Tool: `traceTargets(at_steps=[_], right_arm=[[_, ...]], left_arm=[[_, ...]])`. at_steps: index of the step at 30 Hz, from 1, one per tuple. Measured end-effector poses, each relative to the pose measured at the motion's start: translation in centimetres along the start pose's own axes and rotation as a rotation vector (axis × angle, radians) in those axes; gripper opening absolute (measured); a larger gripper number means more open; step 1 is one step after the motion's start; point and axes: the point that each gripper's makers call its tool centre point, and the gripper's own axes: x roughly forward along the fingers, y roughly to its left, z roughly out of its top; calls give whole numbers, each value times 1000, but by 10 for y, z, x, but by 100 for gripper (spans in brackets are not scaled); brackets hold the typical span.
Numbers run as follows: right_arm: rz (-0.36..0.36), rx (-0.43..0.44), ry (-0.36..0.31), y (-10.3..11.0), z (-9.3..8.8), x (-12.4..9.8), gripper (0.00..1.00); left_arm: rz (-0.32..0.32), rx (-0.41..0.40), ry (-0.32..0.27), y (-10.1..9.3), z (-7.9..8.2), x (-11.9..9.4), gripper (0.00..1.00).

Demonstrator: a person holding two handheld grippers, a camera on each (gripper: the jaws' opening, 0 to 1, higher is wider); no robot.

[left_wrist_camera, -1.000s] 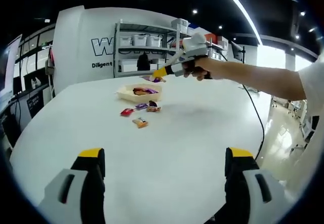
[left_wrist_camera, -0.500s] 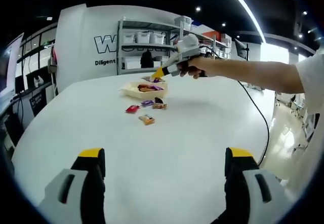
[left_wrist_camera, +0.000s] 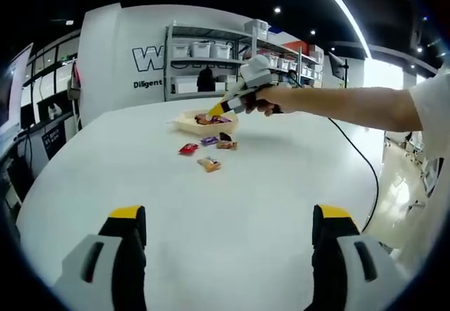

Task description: Place the target food into the container with the food tongs after gripping and lifting it, then release it inside without dropping or visibly crushing the food.

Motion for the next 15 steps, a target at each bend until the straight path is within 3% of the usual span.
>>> traceTargets(at_steps=[15], right_arm=[[-30,-21,44,-8,-10,30,16]], left_arm=[[4,-4,6,6,0,2,97]])
